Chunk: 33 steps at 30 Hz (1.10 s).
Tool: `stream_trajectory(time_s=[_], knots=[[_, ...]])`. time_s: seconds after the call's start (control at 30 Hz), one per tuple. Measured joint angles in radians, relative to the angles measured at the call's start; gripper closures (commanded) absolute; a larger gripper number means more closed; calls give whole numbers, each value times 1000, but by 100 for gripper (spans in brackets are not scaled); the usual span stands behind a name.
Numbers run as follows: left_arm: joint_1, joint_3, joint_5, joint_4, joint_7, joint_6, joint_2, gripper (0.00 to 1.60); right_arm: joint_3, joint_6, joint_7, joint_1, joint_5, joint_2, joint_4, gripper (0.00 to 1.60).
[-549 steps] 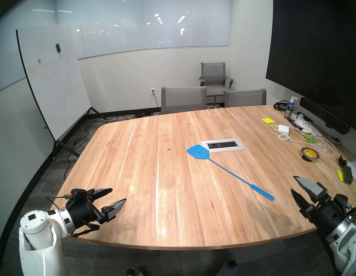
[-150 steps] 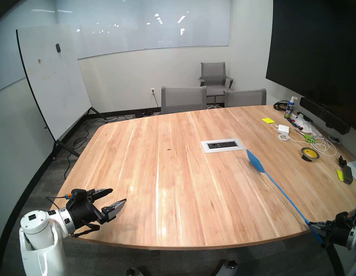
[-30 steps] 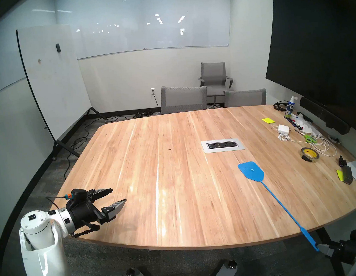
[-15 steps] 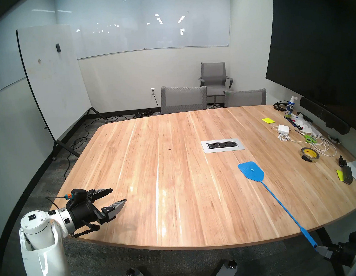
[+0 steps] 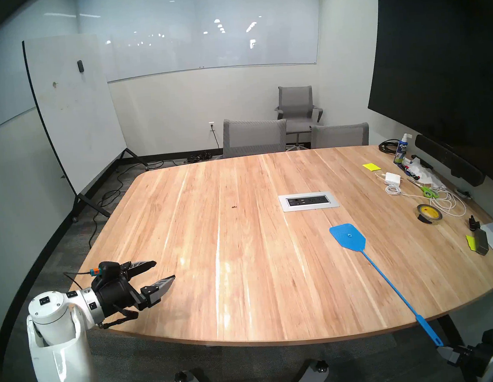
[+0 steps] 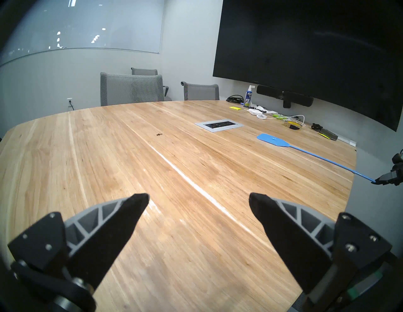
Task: Swat a bug on table
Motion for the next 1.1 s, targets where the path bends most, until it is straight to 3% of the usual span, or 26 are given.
stream_trajectory(time_s=[0.3,1.1], knots=[[-1,-1,2,0,-2,0,-1,0,-21,39,-42,-10,43,-16,-7,0],[-3,-4,6,0,-6,-1,-5,0,-46,51,-56,-74,167,-50,-82,0]])
